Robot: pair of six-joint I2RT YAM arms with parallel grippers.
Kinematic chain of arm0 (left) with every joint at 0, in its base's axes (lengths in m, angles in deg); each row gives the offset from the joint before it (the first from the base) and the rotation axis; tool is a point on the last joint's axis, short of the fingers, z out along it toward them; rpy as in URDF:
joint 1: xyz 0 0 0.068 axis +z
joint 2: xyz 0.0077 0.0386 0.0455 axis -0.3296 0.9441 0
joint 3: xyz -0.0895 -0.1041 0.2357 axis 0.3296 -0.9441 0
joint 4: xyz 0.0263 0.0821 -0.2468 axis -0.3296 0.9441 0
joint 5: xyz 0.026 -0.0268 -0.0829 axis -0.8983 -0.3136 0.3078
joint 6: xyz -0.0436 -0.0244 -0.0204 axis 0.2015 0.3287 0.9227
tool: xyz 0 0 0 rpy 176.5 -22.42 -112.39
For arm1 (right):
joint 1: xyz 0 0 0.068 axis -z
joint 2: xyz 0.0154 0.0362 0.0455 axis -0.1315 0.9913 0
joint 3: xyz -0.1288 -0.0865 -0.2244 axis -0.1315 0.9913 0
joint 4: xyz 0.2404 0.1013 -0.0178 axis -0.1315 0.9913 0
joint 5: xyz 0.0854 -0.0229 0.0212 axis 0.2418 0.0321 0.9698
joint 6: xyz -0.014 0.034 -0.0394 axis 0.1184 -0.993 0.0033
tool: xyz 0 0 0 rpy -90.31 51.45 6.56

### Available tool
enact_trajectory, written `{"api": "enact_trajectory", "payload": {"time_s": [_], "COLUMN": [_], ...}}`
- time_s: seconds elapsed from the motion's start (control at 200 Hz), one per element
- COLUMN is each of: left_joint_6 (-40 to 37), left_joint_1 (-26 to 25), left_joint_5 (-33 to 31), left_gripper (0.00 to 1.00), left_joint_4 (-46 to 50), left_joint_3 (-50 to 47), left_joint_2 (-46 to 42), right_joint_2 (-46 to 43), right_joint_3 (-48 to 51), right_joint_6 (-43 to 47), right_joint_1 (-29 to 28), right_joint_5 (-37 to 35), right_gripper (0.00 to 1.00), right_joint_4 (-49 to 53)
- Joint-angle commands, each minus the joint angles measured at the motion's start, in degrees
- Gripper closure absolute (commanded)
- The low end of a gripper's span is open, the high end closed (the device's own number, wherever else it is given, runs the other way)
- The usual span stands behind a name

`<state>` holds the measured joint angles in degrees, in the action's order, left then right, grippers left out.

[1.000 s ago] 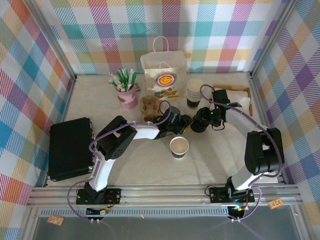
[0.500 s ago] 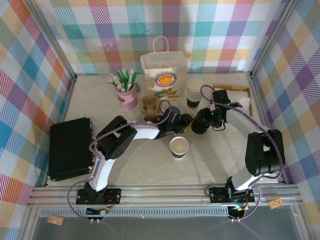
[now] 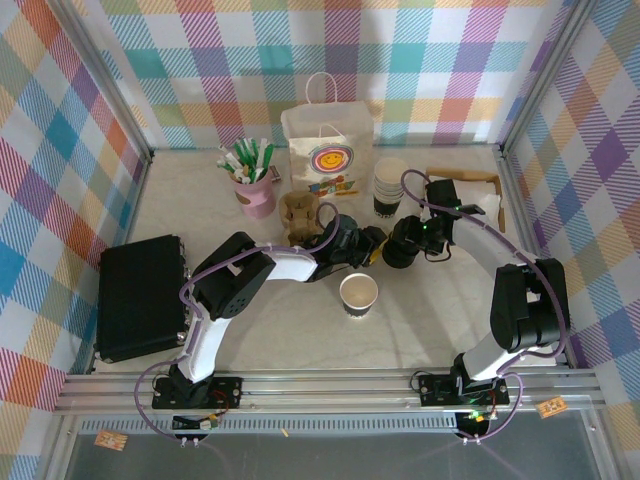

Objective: Pack the takeout coffee

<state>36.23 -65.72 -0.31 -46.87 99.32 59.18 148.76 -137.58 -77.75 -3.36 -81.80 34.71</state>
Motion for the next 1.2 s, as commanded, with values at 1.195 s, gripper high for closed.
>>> {"api": "enact_trajectory", "payload": {"time_s": [1.195], "left_joint_6": [-12.3], "left_joint_1": [0.6], "left_joint_5": [1.9], "left_gripper": [0.52], "left_joint_4": [27.8], "left_joint_3": [14.5], "left_joint_2": [-1.3], "right_joint_2": [-4.3], "right_joint_3": [-5.6], "right_joint_6": [2.3], "right_joint_1": [0.1], "right_joint_5": [-2.9], "right_gripper": [0.54], "right_joint_4": [5.4]}}
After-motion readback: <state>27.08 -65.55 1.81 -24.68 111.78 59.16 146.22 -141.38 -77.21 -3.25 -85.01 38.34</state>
